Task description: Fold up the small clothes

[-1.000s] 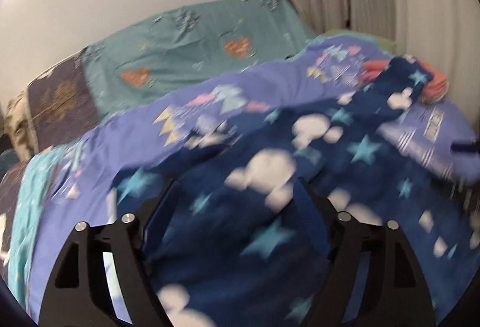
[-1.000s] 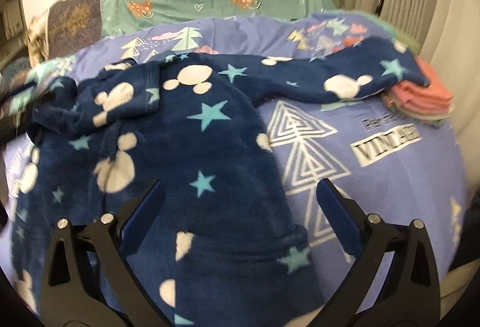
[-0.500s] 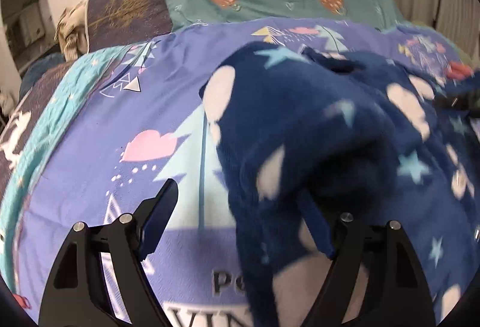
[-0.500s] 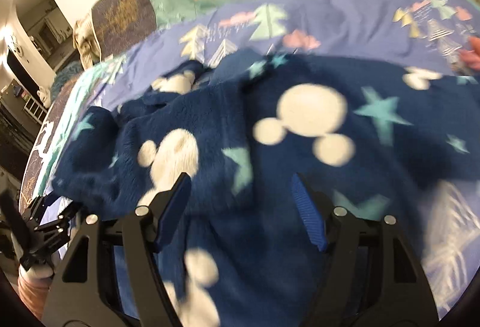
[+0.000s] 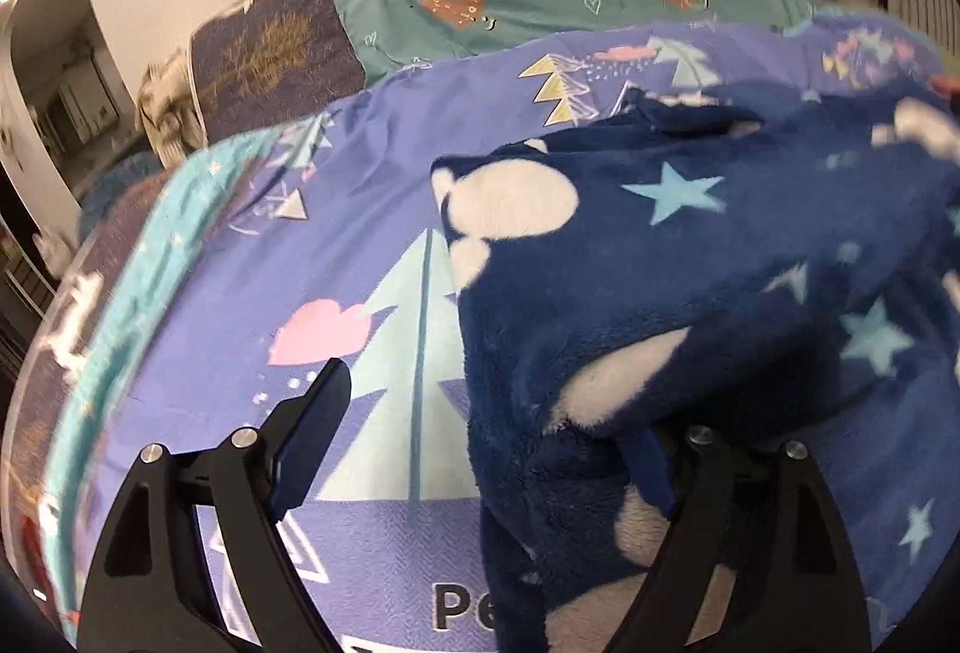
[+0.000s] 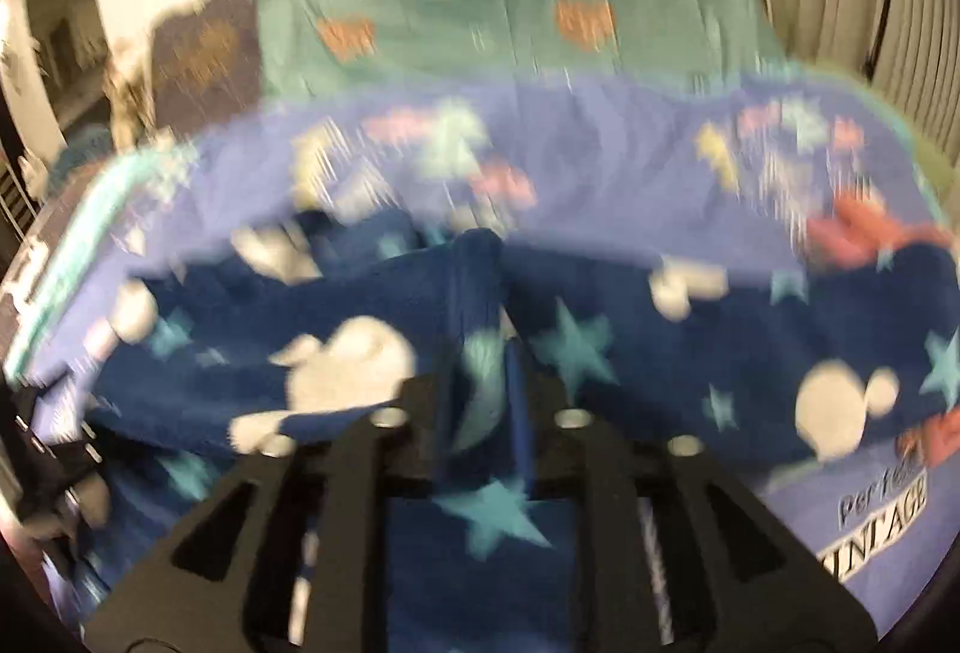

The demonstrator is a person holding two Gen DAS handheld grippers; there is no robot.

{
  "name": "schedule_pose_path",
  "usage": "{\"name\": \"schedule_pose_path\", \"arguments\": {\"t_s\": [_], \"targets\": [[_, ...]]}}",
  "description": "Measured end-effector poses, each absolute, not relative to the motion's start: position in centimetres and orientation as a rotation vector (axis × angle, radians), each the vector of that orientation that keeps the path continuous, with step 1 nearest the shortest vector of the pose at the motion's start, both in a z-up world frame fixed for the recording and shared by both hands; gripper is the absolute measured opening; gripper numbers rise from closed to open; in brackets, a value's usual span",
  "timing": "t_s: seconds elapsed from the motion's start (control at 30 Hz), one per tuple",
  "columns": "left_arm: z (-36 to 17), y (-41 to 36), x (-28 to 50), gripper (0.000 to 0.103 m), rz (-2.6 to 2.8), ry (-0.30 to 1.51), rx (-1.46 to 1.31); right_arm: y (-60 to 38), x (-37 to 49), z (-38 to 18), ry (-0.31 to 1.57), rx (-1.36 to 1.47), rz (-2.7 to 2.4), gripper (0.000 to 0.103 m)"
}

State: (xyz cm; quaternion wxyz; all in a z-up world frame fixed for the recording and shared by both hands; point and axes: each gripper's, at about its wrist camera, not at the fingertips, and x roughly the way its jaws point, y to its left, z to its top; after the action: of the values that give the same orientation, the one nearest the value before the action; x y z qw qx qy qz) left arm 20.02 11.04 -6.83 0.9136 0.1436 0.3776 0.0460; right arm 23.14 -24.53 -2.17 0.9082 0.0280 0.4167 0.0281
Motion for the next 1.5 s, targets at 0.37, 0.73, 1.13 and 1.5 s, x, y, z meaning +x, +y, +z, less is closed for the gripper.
{"name": "schedule_pose_path", "arguments": {"t_s": [0.37,0.73,1.13,1.5], "targets": [[-3.3,11.1,16.8,0.059,0.007,0.771,0.205,-26.8,21.1,-3.2,0.866,0.205,0.182,0.027],[-8.2,4.7,22.6,0.051,-0.165,0.905,0.105,-22.2,20.6,-7.2,0.923,0.155,0.274,0.039],[-8.3,4.8,22.0,0.052,-0.169,0.866,0.096,-54.8,12.9,1.0,0.517,0.729,-0.269,0.039],[-8.3,4.6,21.9,0.052,-0.164,0.858,0.101,-61.5,13.0,-3.5,0.545,0.949,-0.353,0.039]]}}
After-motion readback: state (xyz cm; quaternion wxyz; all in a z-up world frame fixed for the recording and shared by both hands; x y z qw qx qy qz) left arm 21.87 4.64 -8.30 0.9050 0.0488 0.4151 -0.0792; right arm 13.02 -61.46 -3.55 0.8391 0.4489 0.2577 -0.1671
